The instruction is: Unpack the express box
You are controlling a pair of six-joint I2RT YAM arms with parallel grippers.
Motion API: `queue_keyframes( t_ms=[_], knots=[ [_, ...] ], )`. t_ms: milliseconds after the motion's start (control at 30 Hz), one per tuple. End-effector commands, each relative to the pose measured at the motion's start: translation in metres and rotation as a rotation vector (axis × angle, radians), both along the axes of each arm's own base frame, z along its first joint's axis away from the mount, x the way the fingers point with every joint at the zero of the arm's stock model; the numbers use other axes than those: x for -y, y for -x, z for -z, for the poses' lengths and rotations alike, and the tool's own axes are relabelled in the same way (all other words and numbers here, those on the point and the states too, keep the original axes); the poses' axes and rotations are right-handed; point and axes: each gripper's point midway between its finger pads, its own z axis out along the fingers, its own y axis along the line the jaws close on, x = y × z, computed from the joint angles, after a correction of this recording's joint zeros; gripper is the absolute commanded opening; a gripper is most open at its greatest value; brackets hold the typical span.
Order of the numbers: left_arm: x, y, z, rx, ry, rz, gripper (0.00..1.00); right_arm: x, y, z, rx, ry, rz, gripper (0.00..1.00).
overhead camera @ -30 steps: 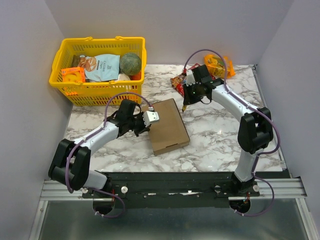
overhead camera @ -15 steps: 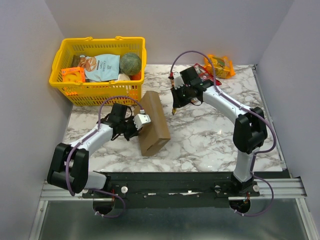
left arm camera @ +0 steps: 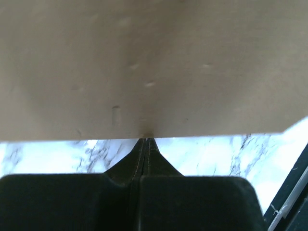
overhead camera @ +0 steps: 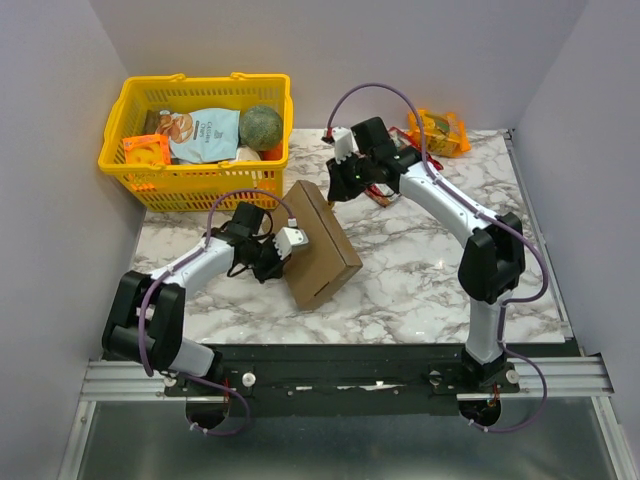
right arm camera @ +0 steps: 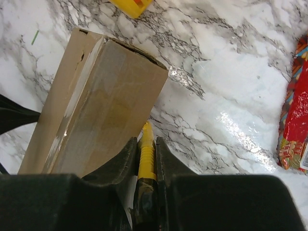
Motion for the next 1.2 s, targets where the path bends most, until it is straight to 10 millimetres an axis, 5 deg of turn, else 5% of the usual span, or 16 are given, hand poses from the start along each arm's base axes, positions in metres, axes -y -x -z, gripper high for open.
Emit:
queue_keyframes(
  t_ms=[0,333,467,567,767,900,1167],
  knots=[
    [0.026,0.009,0.001,-0.031,0.045,0.084,0.0,-0.025,0.022,-0.007,-0.048,-0.067,-0.118,0.0],
    [0.073,0.01,0.004,-0.012,0.088,0.179,0.0,-0.019,0.04,-0.016,-0.028,-0.039,-0.171,0.0],
    [0.08,0.018,0.011,0.0,0.031,0.277,0.05,-0.019,0.043,-0.025,-0.014,-0.04,-0.206,0.01],
    [0.081,0.027,-0.002,0.007,0.06,0.333,0.09,-0.024,0.05,-0.035,-0.026,-0.08,-0.232,0.0],
    [0.05,0.05,-0.009,-0.006,-0.022,0.376,0.29,-0.027,0.064,-0.031,-0.045,-0.077,-0.254,0.0],
    [0.026,0.072,-0.008,-0.04,-0.085,0.438,0.33,-0.027,0.068,-0.027,-0.057,-0.073,-0.263,0.0],
    [-0.01,0.064,-0.056,0.123,-0.063,0.4,0.4,-0.028,0.065,-0.02,-0.056,-0.058,-0.24,0.01]
  ],
)
